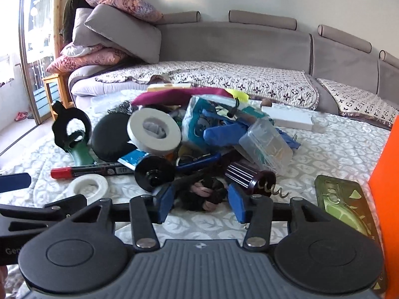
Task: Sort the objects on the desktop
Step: 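Grasp the white tape ring with left tool while right tool grasps the black glove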
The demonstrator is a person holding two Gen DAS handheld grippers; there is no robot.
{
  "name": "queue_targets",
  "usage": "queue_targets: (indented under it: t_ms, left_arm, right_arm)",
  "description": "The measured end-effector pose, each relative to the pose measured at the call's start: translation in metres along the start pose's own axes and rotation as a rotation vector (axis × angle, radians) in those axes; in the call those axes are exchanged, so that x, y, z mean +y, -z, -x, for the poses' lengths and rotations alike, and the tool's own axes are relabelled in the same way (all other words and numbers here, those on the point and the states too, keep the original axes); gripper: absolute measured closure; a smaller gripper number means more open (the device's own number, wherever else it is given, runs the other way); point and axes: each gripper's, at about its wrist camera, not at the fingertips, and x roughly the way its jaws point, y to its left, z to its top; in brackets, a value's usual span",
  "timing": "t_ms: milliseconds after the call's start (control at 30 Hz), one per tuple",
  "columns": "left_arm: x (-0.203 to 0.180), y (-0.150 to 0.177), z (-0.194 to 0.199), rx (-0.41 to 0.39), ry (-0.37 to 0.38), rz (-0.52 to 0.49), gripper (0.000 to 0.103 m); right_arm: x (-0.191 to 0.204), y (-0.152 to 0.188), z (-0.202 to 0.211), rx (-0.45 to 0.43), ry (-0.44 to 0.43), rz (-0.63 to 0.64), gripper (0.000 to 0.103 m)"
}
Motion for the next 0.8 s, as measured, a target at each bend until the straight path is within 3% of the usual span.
queue_targets:
  t_ms: [333, 800]
  left_arm:
    - [-0.010, 0.001, -0.015, 0.043, 0.002, -0.017, 0.021]
    - [-0.017, -0.003, -0.025, 0.059, 0.003, 0.004, 0.024]
  right_arm:
    - [-0.001, -0.004, -0.017, 0.026, -0.008, 0.058, 0.058]
    - [-0.006, -0.006, -0.029, 0.052, 0.002, 0.058, 0.054]
